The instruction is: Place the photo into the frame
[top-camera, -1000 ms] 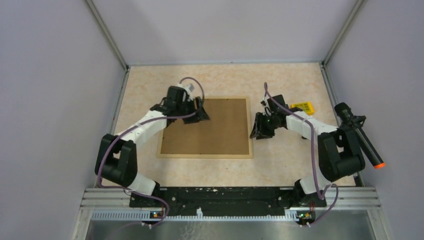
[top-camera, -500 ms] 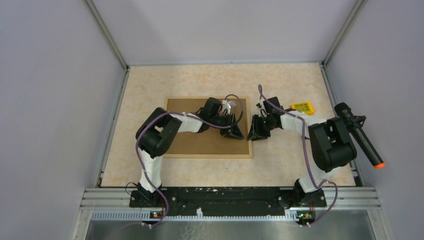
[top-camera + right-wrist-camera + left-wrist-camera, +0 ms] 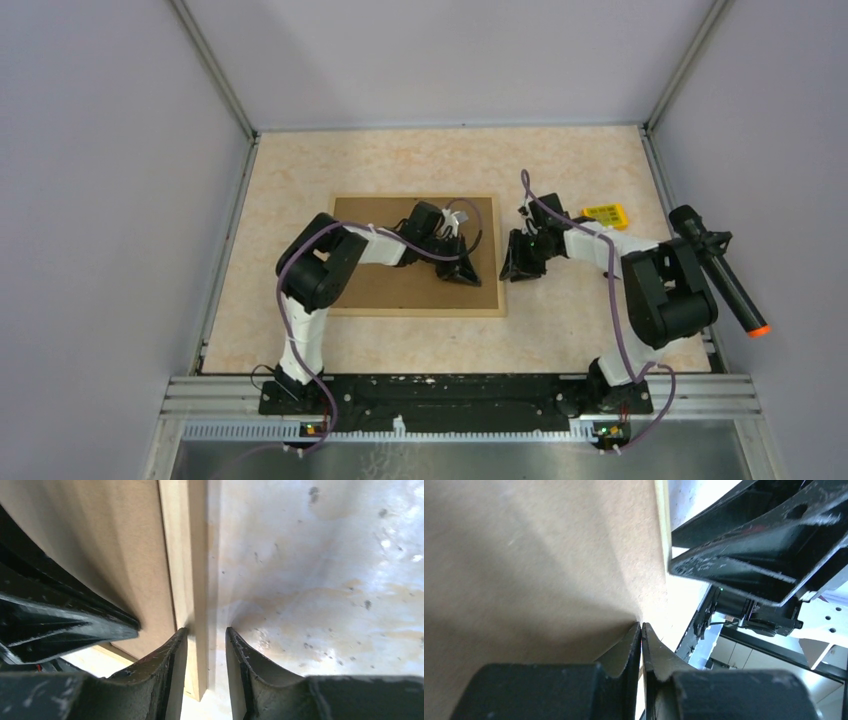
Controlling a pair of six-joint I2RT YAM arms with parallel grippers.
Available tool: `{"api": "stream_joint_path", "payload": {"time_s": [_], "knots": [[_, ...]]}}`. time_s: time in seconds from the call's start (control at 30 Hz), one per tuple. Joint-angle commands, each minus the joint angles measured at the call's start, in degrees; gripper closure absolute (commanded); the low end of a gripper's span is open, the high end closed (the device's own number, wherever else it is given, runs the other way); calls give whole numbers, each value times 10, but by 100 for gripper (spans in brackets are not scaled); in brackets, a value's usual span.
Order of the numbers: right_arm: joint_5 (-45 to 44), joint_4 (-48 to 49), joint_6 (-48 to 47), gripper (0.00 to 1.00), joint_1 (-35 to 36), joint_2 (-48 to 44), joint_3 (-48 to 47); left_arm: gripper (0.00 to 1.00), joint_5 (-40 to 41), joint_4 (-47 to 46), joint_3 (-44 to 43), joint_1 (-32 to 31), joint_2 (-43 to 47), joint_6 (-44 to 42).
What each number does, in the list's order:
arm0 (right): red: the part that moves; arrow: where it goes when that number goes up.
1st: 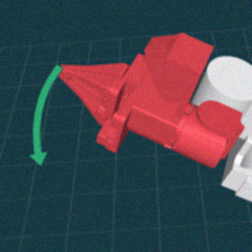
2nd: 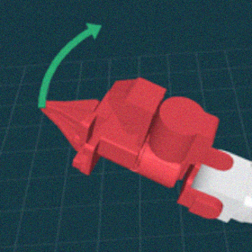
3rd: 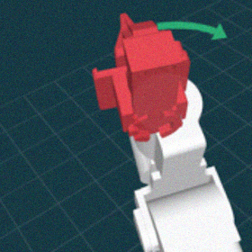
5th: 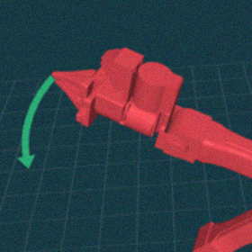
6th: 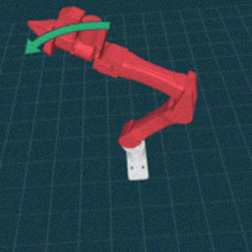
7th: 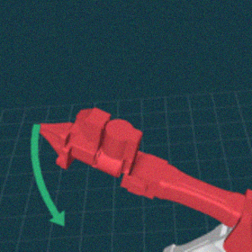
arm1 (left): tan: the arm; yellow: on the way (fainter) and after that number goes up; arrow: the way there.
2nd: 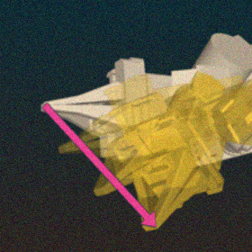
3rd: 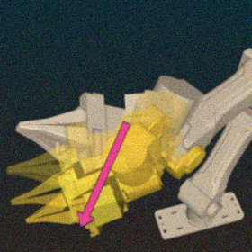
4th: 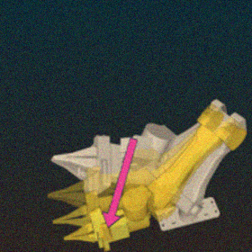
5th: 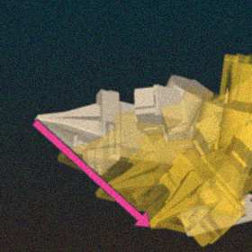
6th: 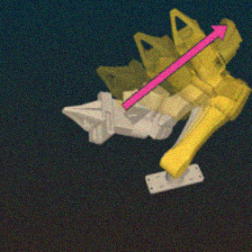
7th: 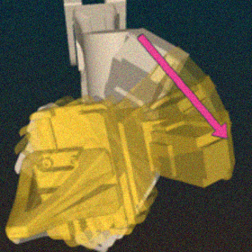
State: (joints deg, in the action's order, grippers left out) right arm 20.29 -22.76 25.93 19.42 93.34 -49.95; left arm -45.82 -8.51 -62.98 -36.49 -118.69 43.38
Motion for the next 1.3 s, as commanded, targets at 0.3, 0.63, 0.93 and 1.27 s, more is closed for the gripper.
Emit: {"api": "stream_joint_path", "payload": {"time_s": [0.3, 0.63, 0.93, 1.27], "knots": [[-5, -41, -53, 67, 1, 13, -40, 88, 173, 110, 86, 32, -36, -86], [27, 0, -68, 68, 6, 74, -20, 44, 108, 233, -16, 79, 118, -177], [32, -1, -79, 68, 6, 86, -22, 13, 197, 252, 54, 416, 244, -157], [35, 7, -81, 67, 6, 110, -30, 13, 233, 287, -19, 485, 114, -208]]}}
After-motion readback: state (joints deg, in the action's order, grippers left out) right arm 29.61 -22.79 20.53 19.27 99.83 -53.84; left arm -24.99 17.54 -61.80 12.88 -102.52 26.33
